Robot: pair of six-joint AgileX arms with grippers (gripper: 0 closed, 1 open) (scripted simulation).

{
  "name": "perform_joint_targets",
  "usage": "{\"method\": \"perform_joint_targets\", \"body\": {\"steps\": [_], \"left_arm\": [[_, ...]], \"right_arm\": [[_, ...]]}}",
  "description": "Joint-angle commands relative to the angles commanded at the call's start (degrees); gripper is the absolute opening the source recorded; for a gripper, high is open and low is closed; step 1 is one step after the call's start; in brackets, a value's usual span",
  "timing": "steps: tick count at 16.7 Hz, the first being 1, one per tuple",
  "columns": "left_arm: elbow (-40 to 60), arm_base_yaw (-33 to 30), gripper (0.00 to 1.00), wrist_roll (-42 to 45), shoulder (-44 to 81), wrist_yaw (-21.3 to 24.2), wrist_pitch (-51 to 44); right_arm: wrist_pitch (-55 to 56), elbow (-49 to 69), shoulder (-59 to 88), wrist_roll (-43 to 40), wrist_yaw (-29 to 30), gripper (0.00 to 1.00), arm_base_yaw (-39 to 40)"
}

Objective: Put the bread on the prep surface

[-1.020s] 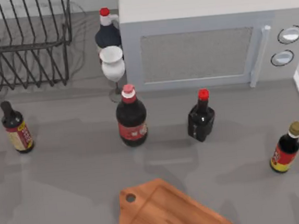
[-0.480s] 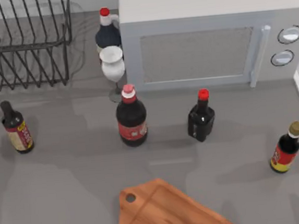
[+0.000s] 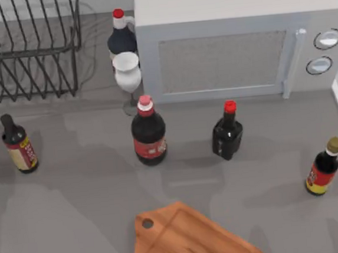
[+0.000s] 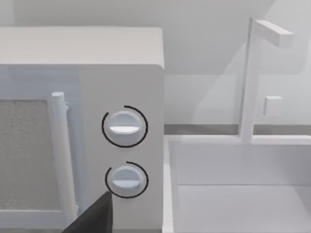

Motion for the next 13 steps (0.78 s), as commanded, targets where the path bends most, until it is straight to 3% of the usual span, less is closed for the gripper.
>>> {"method": "perform_joint_targets", "body": {"steps": [5, 10, 13], "left_arm": [[-4.73, -0.49, 1.00, -0.46, 3.25, 0.04, 7.97], [-5.17, -0.71, 1.00, -0.63, 3.44, 0.08, 8.61], [-5.17, -0.71, 0.77, -0.63, 3.44, 0.08, 8.61]], "right_arm": [[0.00, 0.00, 0.00, 0.00, 0.00, 1.00, 0.00], [0.00, 0.00, 0.00, 0.00, 0.00, 1.00, 0.00], [0.00, 0.00, 0.00, 0.00, 0.00, 1.00, 0.00]]}}
